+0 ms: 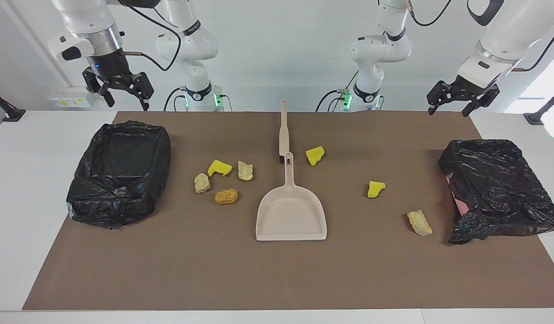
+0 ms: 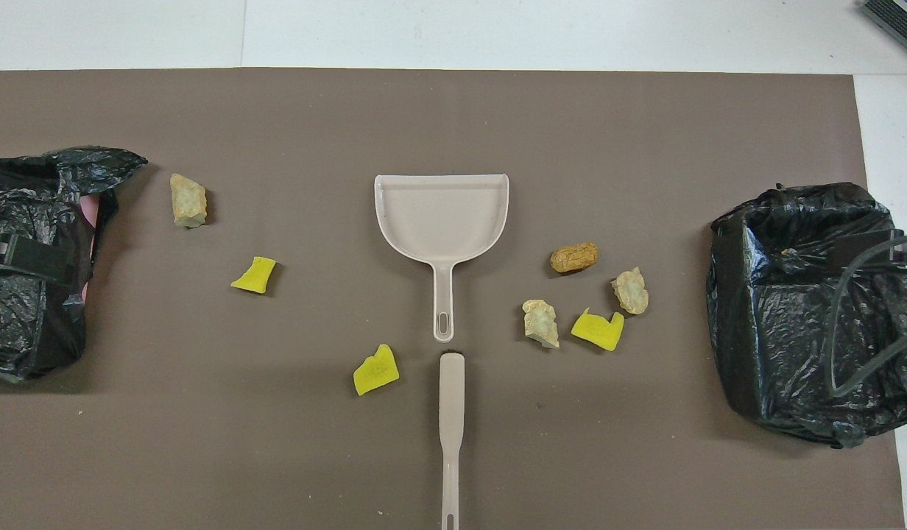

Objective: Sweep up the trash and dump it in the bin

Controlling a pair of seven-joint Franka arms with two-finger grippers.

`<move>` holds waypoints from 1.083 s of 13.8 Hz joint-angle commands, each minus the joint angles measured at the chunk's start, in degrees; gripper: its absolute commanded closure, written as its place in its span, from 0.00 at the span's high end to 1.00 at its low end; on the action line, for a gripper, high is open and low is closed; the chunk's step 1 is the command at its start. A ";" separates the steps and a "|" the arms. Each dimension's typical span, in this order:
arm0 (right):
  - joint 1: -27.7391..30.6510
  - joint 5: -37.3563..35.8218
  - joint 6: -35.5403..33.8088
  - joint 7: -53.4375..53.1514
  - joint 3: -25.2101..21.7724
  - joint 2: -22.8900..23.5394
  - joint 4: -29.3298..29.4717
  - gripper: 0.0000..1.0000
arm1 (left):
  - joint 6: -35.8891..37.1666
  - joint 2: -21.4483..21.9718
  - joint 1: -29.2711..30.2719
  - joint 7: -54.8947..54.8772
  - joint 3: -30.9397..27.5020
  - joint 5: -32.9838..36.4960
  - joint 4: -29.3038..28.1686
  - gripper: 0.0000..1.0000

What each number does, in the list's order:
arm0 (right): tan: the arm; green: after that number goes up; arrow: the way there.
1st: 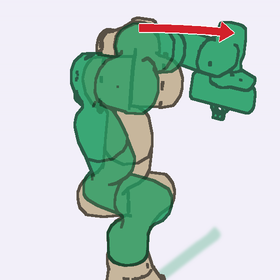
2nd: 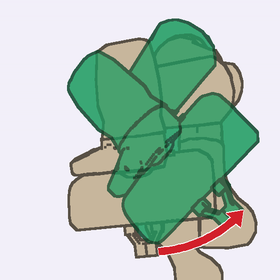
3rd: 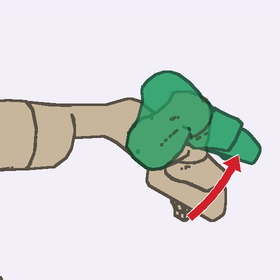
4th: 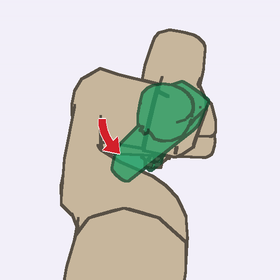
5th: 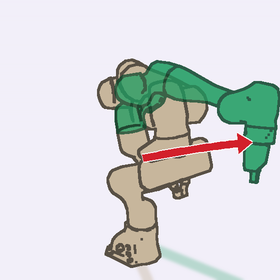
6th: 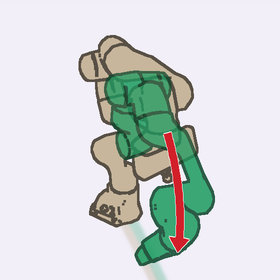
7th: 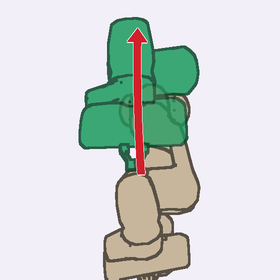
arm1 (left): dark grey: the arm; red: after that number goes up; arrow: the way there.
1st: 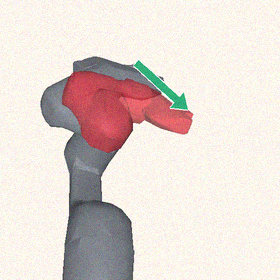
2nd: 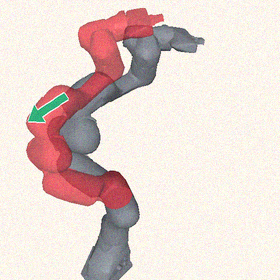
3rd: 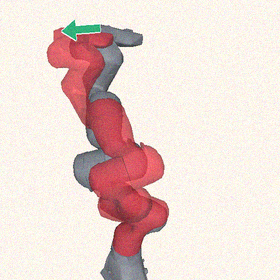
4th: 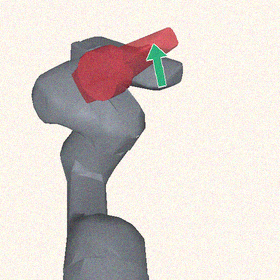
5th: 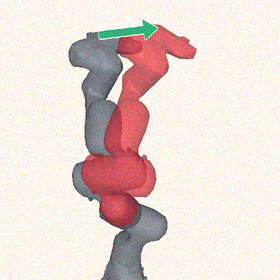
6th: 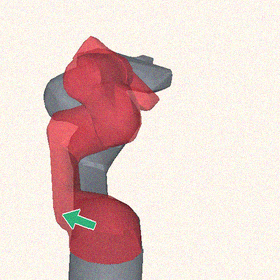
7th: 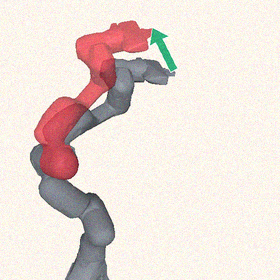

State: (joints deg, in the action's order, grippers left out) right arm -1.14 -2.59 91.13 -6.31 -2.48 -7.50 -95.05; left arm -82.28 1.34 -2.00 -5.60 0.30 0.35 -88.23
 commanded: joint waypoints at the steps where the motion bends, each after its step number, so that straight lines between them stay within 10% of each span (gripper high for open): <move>1: 0.09 1.27 0.28 1.13 -0.33 -0.41 -0.49 1.00 | 0.98 0.42 -0.20 -0.20 -0.48 -0.44 -0.36 1.00; 15: 0.09 1.27 0.28 1.13 -0.33 -0.41 -0.40 1.00 | 0.89 1.56 -0.46 -0.02 -0.39 -0.44 -2.03 1.00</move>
State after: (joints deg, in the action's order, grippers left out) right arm -1.14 -2.59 91.13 -6.31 -2.48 -7.50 -95.05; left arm -81.75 1.47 -2.00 -5.60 0.23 0.32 -88.79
